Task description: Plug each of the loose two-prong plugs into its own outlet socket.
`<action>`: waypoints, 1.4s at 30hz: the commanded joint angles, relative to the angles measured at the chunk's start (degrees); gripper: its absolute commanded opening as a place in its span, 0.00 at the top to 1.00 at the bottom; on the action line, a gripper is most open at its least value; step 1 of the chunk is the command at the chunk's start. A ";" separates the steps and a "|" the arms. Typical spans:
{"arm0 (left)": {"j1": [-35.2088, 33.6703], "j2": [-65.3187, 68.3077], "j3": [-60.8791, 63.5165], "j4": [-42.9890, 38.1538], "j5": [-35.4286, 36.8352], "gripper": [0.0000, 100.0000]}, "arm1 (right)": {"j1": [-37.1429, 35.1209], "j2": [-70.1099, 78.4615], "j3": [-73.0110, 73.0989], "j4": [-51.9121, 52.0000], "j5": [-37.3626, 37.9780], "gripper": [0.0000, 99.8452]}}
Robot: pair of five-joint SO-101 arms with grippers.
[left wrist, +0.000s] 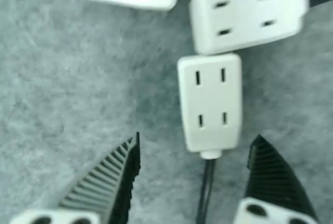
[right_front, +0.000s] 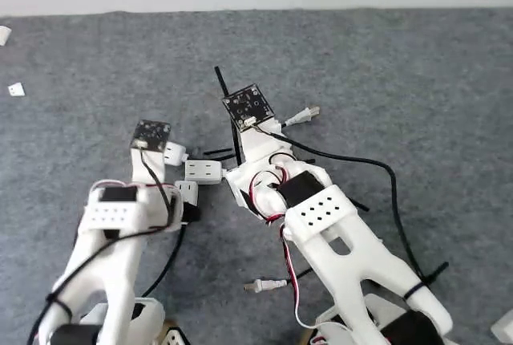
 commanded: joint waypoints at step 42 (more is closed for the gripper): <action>22.95 22.42 -23.87 -0.26 34.55 0.84 | 10.59 -12.70 3.96 6.37 1.93 0.99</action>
